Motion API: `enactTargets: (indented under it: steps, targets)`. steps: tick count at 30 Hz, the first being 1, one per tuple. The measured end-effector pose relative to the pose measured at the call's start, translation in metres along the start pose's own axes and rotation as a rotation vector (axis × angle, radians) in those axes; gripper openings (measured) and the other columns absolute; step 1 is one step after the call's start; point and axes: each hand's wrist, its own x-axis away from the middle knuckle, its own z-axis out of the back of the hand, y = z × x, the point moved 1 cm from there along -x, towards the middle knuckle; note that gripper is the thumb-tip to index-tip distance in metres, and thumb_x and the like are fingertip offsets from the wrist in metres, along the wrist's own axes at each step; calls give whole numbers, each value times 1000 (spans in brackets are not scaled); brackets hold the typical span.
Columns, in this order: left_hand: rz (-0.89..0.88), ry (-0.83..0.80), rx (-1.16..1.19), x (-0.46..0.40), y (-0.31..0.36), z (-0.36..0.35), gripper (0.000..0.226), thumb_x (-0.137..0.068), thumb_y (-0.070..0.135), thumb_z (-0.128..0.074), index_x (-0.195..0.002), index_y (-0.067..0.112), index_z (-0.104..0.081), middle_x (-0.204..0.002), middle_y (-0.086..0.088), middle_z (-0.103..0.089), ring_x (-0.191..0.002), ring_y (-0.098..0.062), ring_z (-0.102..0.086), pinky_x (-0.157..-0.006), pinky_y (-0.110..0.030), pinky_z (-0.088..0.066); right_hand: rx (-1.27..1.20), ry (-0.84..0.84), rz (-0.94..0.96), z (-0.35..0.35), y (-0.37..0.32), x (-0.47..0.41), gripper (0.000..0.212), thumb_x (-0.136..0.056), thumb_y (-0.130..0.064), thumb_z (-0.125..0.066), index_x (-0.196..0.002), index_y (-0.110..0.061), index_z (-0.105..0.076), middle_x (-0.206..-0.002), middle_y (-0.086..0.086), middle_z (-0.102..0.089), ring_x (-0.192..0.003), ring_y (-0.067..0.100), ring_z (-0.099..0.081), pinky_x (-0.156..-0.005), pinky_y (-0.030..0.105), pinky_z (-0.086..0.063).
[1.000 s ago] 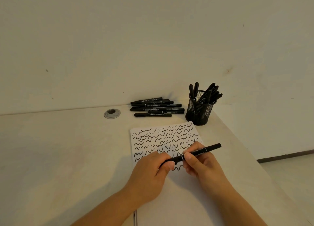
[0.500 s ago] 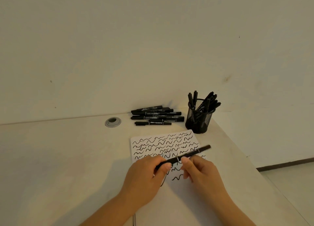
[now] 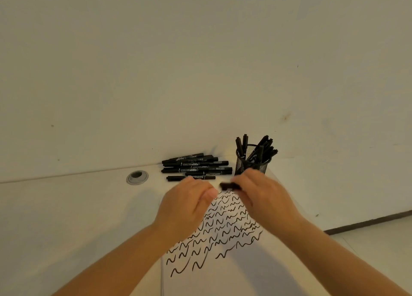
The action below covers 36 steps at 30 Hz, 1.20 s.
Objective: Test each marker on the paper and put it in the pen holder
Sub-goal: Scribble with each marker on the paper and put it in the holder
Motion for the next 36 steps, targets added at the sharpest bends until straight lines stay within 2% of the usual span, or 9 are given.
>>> enactTargets:
  steps: [5,8,12,18,23,27,31,33,36]
  targets:
    - [156,-77,-227,-28,-69,-13,31,-94,39,-37,-117,26,-54,-117,8,-49,-107,-9,-41,-84,-24,-40,-346,265,-443,17,42,-25,21,-87,-17,-59,-105,-26,-53,-82,-14,-62,-70,2,-59,-65,12,-44]
    - [233,-160,-332,-36,-105,-18,31,-94,34,-42,-123,27,-50,-124,6,-49,-114,-14,-40,-89,-32,-43,-525,421,-554,20,61,-30,34,-87,-14,-58,-109,-36,-44,-83,-17,-63,-77,-7,-59,-64,2,-41]
    - [275,-202,-351,-48,-128,-20,31,-94,32,-43,-123,26,-50,-123,4,-51,-116,-15,-39,-91,-35,-42,-558,395,-656,8,79,-30,45,-89,-16,-58,-125,-34,-40,-84,-18,-61,-78,-12,-57,-61,-2,-39]
    - [256,-240,-369,-55,-131,-24,27,-93,37,-44,-117,28,-53,-114,4,-53,-109,-15,-42,-85,-31,-42,-481,280,-652,-10,86,-33,68,-86,-9,-60,-137,-38,-25,-88,-20,-58,-76,-6,-58,-58,9,-41]
    - [276,-243,-366,-54,-130,-28,23,-90,37,-49,-109,26,-56,-109,4,-55,-103,-15,-46,-80,-30,-42,-350,147,-585,-27,82,-36,53,-88,-14,-58,-132,-34,-36,-86,-8,-59,-79,13,-60,-71,27,-51]
    - [294,-244,-362,-54,-131,-28,25,-89,37,-53,-110,25,-56,-109,2,-55,-104,-15,-47,-83,-31,-43,-298,107,-587,-36,84,-32,41,-89,-17,-57,-128,-26,-48,-89,-5,-63,-80,14,-59,-71,25,-47]
    - [287,-216,-379,-51,-132,-23,24,-89,36,-53,-110,25,-58,-109,1,-55,-103,-15,-48,-81,-31,-44,-265,44,-588,-36,84,-29,46,-90,-18,-56,-134,-24,-44,-106,-2,-61,-96,18,-57,-78,24,-43]
    - [284,-185,-381,-48,-131,-16,24,-90,35,-50,-111,24,-57,-109,1,-55,-102,-14,-48,-80,-31,-44,-158,97,-555,-29,79,-30,47,-88,-16,-57,-134,-21,-44,-119,1,-55,-107,20,-47,-84,26,-38]
    - [235,-130,-410,-45,-120,-3,28,-92,37,-47,-115,23,-55,-112,3,-54,-103,-15,-48,-81,-29,-41,-96,276,-502,-14,59,-28,35,-85,-12,-60,-119,-16,-55,-112,2,-55,-103,20,-44,-83,27,-38]
